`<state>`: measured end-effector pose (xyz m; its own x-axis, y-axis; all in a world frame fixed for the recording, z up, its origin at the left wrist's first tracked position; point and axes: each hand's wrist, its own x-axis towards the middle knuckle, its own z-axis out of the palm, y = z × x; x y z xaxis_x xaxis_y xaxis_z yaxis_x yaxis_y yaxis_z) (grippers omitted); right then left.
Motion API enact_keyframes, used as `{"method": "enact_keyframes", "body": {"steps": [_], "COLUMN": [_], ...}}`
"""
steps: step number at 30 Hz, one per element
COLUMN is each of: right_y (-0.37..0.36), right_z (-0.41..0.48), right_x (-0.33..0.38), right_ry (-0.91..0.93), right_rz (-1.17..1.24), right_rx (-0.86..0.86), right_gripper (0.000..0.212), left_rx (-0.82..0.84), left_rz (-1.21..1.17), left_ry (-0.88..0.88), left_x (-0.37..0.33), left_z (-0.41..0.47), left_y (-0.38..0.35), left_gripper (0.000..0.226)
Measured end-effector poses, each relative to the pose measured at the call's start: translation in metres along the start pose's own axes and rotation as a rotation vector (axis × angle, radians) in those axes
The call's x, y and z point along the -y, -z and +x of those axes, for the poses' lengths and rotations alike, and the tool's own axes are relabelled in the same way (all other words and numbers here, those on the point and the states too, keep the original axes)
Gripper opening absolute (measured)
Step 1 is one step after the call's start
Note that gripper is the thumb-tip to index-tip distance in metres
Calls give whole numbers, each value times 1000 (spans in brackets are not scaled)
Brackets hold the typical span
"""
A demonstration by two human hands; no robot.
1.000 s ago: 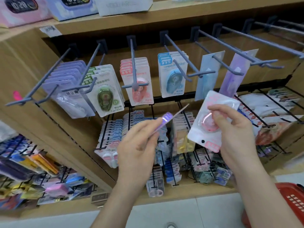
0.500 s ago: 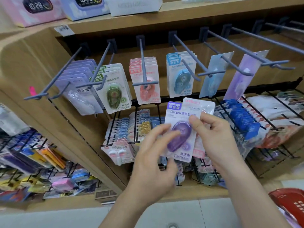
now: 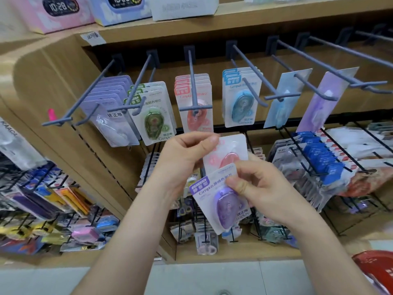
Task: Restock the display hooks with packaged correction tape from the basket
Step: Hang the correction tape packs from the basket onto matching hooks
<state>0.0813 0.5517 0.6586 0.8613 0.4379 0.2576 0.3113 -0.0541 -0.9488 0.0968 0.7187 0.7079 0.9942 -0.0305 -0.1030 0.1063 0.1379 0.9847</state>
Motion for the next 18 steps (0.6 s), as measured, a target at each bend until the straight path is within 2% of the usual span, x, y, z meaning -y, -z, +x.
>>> {"method": "enact_keyframes", "body": {"steps": [1, 5, 9, 13, 15, 18], "right_y": [-1, 3, 3, -3, -2, 7], "right_z": [1, 3, 7, 12, 12, 12], "right_x": [-2, -10, -12, -12, -13, -12], "right_ry": [-14, -4, -5, -18, -15, 36], "right_rz": [13, -61, -66, 4, -9, -153], "right_rx": [16, -8, -19, -70, -100, -132], "right_gripper": [24, 15, 20, 17, 14, 17], "left_rx": [-37, -226, -317, -256, -215, -102], "left_rz": [26, 187, 139, -11, 77, 351], "left_ry": [-44, -307, -433, -389, -413, -477], "left_x": [1, 6, -1, -12, -13, -16], "left_z": [0, -2, -3, -2, -4, -13], "left_y": [-2, 4, 9, 9, 15, 38], "left_gripper": [4, 16, 12, 12, 22, 45]}}
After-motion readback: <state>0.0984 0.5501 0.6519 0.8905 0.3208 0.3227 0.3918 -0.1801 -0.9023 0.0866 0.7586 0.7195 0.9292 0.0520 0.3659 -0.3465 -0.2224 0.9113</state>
